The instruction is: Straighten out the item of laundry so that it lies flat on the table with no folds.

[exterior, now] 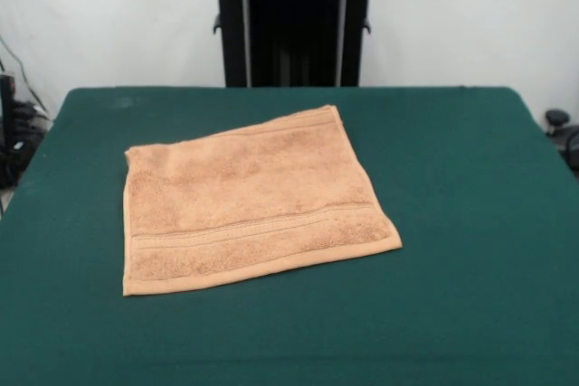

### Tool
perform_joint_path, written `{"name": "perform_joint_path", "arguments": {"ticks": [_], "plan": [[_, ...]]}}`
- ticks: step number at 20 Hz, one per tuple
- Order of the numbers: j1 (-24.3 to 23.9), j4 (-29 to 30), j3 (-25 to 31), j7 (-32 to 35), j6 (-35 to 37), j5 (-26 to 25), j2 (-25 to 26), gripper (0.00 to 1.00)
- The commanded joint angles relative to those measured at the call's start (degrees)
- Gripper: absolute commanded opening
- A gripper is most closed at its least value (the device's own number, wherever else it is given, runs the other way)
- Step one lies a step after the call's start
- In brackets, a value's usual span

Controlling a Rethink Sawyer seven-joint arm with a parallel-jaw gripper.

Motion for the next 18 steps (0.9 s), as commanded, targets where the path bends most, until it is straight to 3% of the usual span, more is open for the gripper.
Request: {"name": "perform_joint_path", "arguments": {"ticks": [1,18], "plan": [[3.6,3.4,5.8,-11.1,4.3,-3.2,1.8,0.00],[3.1,1.1,6.7,-12.1,5.7,-2.8,2.5,0.00]]}}
